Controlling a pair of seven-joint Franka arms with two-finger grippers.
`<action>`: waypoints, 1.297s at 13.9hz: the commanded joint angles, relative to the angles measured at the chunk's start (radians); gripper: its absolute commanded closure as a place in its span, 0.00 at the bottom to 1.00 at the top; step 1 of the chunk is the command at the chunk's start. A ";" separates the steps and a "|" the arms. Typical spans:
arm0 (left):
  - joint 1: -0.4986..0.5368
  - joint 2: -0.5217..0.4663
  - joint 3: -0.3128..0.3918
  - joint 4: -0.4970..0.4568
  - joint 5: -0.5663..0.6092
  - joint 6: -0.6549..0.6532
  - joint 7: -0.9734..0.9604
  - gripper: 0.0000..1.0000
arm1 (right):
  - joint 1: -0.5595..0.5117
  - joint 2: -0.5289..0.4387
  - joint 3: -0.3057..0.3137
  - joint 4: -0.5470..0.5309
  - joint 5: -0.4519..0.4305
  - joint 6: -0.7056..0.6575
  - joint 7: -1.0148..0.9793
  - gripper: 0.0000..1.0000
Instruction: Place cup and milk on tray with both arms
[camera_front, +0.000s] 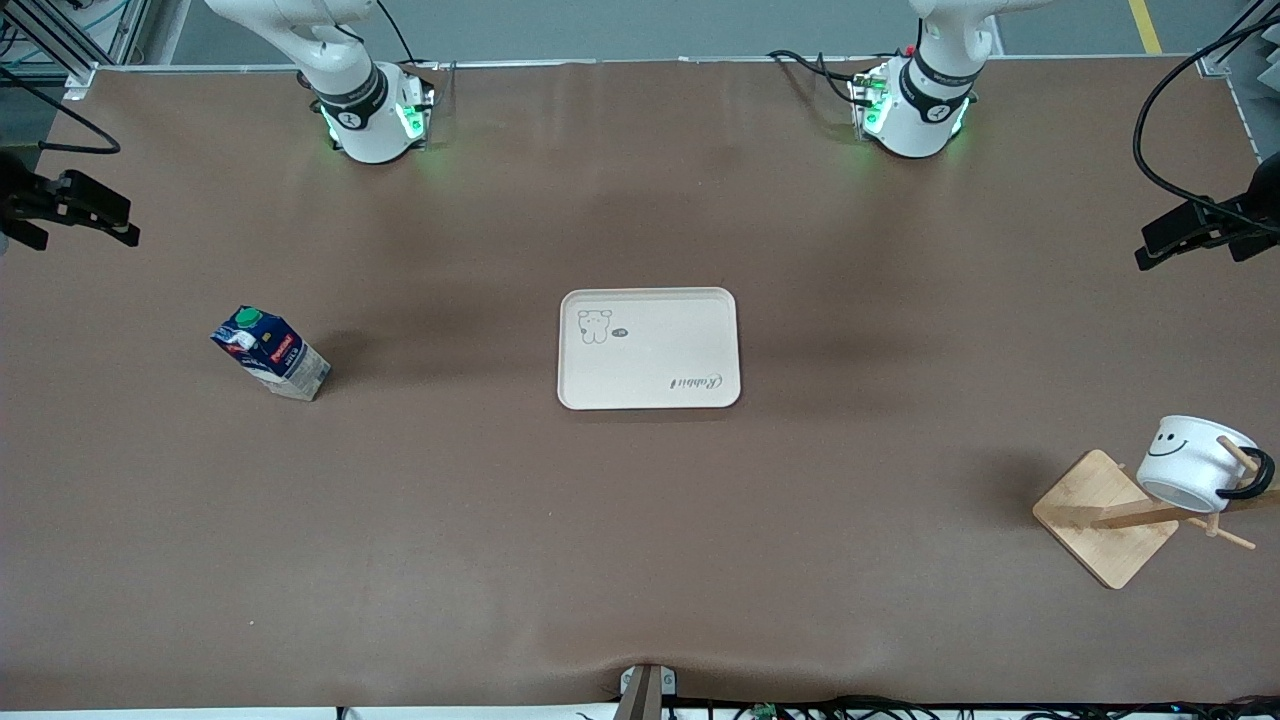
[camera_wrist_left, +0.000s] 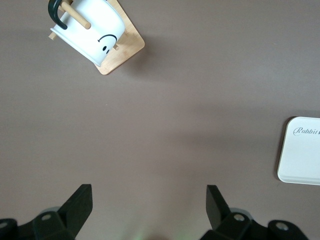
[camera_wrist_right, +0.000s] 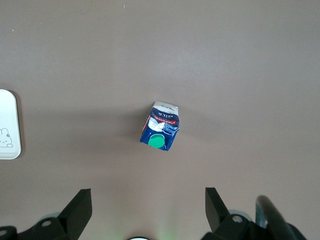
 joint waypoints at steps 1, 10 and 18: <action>0.007 0.010 -0.001 0.003 0.000 0.020 0.000 0.00 | -0.005 -0.008 0.000 -0.010 -0.012 0.008 0.009 0.00; 0.069 -0.106 0.000 -0.300 -0.039 0.316 -0.052 0.00 | -0.006 0.009 0.000 0.016 -0.014 0.005 0.006 0.00; 0.174 -0.207 0.000 -0.626 -0.162 0.767 -0.052 0.00 | -0.008 0.024 -0.001 0.029 -0.012 -0.001 0.000 0.00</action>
